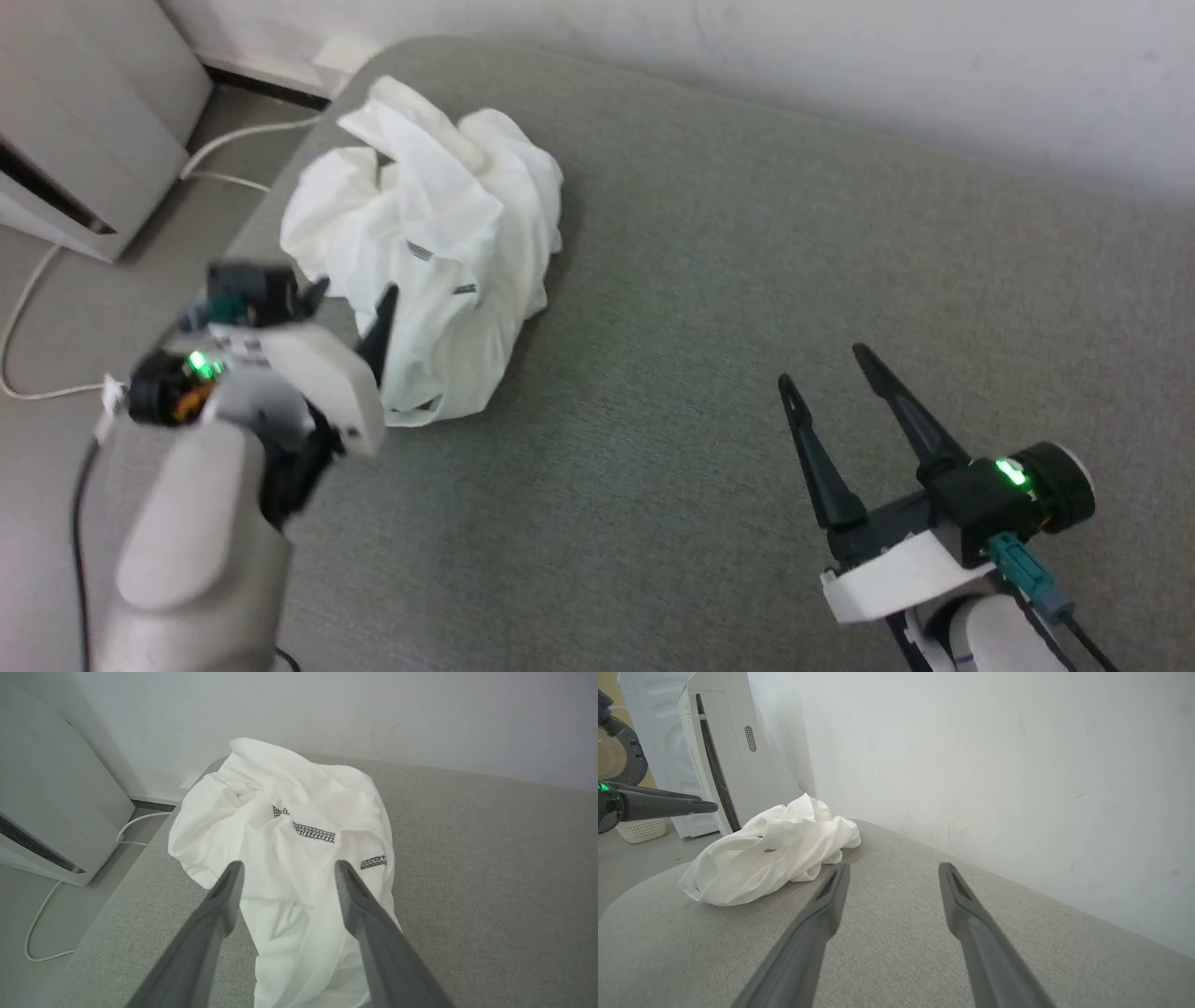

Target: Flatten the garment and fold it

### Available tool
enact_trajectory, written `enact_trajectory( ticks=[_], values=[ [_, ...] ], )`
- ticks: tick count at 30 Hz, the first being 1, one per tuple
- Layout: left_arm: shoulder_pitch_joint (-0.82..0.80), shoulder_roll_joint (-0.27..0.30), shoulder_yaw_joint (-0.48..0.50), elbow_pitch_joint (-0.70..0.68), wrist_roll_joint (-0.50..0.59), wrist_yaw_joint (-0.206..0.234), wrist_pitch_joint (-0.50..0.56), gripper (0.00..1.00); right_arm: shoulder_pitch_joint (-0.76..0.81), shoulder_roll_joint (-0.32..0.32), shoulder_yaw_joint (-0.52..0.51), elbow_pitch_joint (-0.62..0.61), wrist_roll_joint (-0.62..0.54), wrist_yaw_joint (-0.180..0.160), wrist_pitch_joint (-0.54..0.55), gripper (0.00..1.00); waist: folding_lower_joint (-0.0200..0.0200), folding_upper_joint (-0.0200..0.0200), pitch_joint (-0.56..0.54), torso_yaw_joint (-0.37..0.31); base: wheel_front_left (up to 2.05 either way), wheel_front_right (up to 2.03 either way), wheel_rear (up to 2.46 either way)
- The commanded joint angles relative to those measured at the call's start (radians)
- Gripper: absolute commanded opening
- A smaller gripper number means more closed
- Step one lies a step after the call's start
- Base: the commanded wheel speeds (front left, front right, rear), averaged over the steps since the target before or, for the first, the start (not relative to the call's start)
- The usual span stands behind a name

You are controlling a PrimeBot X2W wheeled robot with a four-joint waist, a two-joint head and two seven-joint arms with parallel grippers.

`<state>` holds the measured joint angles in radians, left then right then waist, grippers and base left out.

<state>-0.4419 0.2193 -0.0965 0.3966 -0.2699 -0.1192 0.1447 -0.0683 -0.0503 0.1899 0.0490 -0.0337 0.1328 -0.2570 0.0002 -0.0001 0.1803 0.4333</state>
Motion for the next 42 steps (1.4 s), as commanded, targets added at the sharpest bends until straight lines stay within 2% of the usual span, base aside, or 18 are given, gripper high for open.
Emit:
enact_trajectory(
  ticks=[1, 7, 10, 17, 21, 22, 23, 24, 28, 33, 39, 42],
  values=[
    [-0.062, 0.030, -0.017, 0.028, -0.026, -0.008, 0.056, 1.00, -0.024, 0.000, 0.000, -0.013, -0.012, -0.002, -0.005, 1.00, -0.0002, 0.0001, 0.096, -0.071, 0.00, 0.00, 0.00],
    [-0.238, 0.140, -0.100, 0.127, -0.133, -0.011, 0.256, 1.00, -0.069, 0.000, 0.017, -0.036, -0.036, -0.002, -0.005, 1.00, -0.0002, 0.0001, 0.183, -0.130, 0.00, 0.00, 0.00],
    [-0.290, 0.173, -0.125, 0.162, -0.225, -0.011, 0.332, 1.00, -0.090, 0.000, 0.021, -0.039, -0.040, -0.002, -0.005, 1.00, -0.0002, 0.0001, 0.211, -0.159, 0.00, 0.00, 0.00],
    [-0.329, 0.240, -0.176, 0.219, -0.432, -0.011, 0.502, 1.00, -0.113, 0.000, 0.016, -0.047, -0.035, -0.002, -0.005, 1.00, -0.0002, 0.0001, 0.261, -0.210, 0.00, 0.00, 0.00],
    [-0.310, 0.268, -0.222, 0.247, -0.495, -0.011, 0.571, 1.00, -0.118, 0.000, 0.015, -0.046, -0.032, -0.002, -0.005, 1.00, -0.0002, 0.0001, 0.274, -0.223, 0.00, 0.00, 0.00],
    [-0.303, 0.271, -0.229, 0.252, -0.515, -0.011, 0.582, 0.40, -0.120, 0.000, 0.015, -0.044, -0.031, -0.002, -0.005, 1.00, -0.0002, 0.0001, 0.275, -0.225, 0.00, 0.00, 0.00],
    [-0.297, 0.275, -0.234, 0.256, -0.534, -0.011, 0.587, 0.00, -0.121, 0.000, 0.015, -0.043, -0.029, -0.002, -0.005, 1.00, -0.0002, 0.0001, 0.273, -0.227, 0.00, 0.00, 0.00],
    [-0.292, 0.278, -0.236, 0.258, -0.551, -0.011, 0.585, 0.00, -0.122, 0.000, 0.015, -0.040, -0.026, -0.002, -0.005, 1.00, -0.0002, 0.0001, 0.269, -0.229, 0.00, 0.00, 0.00],
    [-0.282, 0.297, -0.226, 0.264, -0.597, -0.011, 0.518, 0.00, -0.122, 0.000, 0.011, -0.031, -0.016, -0.002, -0.005, 1.00, -0.0002, 0.0001, 0.234, -0.231, 0.00, 0.00, 0.00],
    [-0.301, 0.340, -0.189, 0.250, -0.580, -0.011, 0.323, 0.00, -0.109, 0.000, -0.003, -0.019, -0.004, -0.002, -0.005, 1.00, -0.0002, 0.0001, 0.152, -0.232, 0.00, 0.00, 0.00],
    [-0.326, 0.380, -0.150, 0.194, -0.500, -0.002, 0.062, 0.00, -0.077, 0.000, -0.046, -0.011, 0.022, -0.002, -0.005, 1.00, -0.0002, 0.0001, 0.038, -0.252, 0.00, 0.00, 0.00],
    [-0.336, 0.386, -0.159, 0.144, -0.446, 0.007, -0.035, 0.00, -0.060, 0.000, -0.071, -0.007, 0.029, -0.002, -0.005, 1.00, -0.0002, 0.0001, -0.007, -0.271, 0.00, 0.00, 0.00]
  ],
)
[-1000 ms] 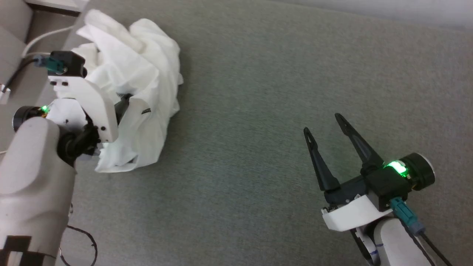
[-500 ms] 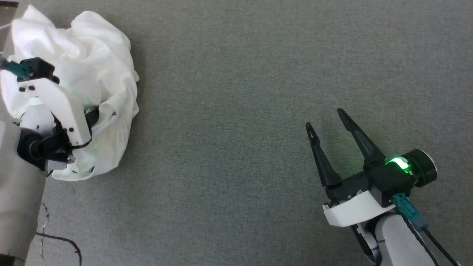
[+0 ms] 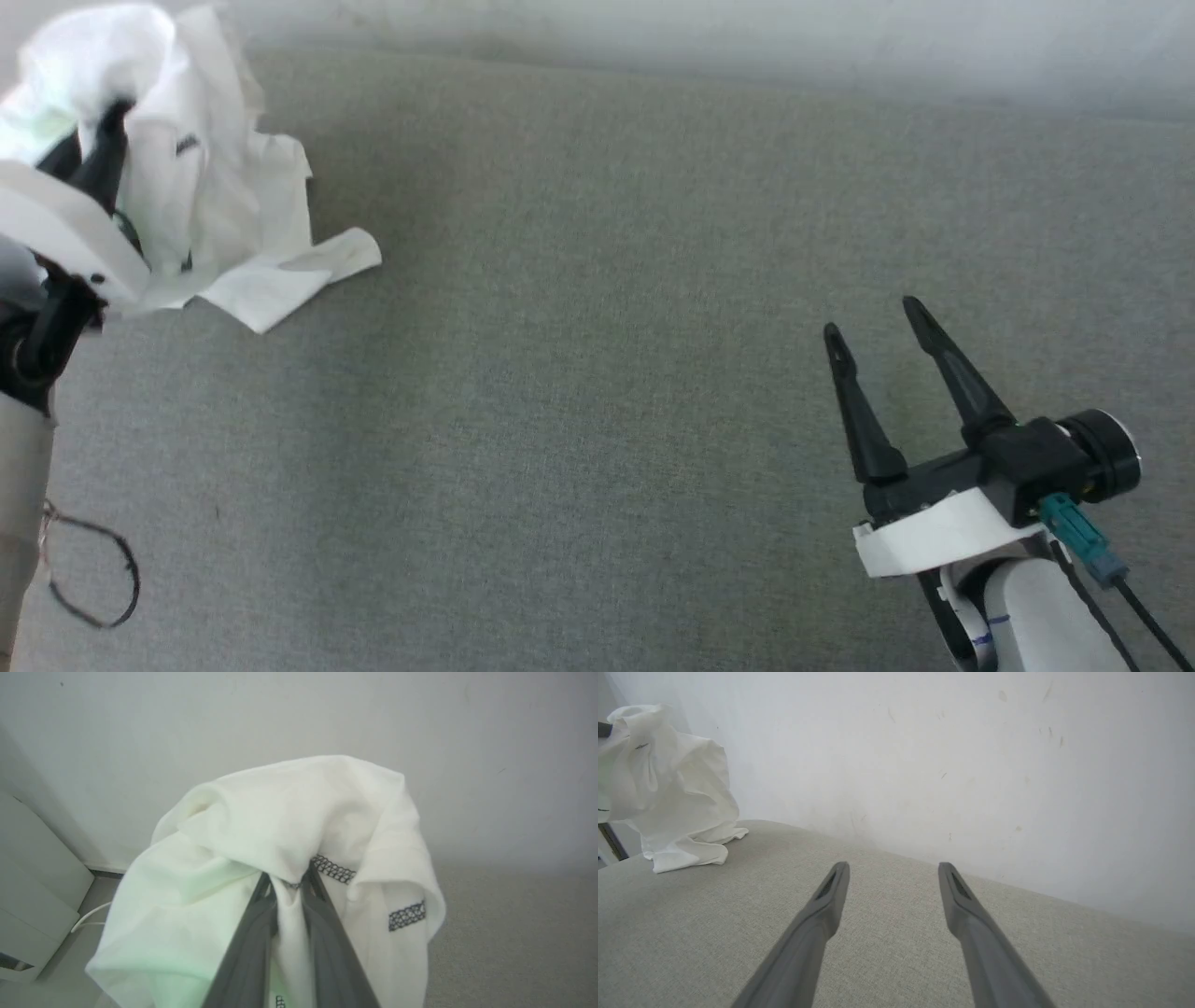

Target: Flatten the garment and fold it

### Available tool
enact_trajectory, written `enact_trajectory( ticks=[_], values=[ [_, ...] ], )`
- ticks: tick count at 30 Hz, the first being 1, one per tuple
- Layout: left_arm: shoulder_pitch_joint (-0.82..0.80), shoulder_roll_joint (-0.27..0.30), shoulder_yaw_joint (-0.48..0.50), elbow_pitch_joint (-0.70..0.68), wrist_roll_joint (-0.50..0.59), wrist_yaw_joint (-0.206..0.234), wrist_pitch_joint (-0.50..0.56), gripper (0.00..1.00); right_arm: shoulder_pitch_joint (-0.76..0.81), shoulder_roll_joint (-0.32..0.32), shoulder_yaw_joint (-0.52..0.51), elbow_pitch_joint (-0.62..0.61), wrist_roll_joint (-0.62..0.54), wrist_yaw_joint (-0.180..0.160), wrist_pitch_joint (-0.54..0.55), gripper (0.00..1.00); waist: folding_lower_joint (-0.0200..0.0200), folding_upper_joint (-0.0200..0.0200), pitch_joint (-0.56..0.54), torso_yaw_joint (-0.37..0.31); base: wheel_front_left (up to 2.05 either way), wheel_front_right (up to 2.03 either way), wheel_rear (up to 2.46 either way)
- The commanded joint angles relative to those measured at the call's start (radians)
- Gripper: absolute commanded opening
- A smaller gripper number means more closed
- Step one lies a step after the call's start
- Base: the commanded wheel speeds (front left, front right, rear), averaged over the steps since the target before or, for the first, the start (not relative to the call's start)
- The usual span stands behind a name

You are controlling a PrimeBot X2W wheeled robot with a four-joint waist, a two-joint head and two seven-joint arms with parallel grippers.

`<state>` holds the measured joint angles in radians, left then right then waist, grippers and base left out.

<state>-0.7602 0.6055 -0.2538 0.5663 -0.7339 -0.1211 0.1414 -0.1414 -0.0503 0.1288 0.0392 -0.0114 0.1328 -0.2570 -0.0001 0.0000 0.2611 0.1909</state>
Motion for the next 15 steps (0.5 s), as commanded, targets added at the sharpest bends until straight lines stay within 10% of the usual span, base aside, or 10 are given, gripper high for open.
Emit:
enact_trajectory(
  ticks=[1, 15],
  values=[
    [-0.021, -0.004, -0.003, -0.046, 0.030, 0.014, -0.059, 0.00, 0.018, 0.000, -0.019, 0.005, 0.009, -0.002, -0.005, 1.00, 0.0001, 0.0000, -0.101, -0.036, 0.00, 0.00, 0.00],
    [-0.003, -0.087, -0.114, -0.345, 0.172, 0.076, -0.197, 0.00, 0.053, 0.000, -0.082, 0.006, 0.022, -0.002, -0.005, 1.00, 0.0001, 0.0000, -0.176, -0.219, 0.00, 0.00, 0.00]
  ],
)
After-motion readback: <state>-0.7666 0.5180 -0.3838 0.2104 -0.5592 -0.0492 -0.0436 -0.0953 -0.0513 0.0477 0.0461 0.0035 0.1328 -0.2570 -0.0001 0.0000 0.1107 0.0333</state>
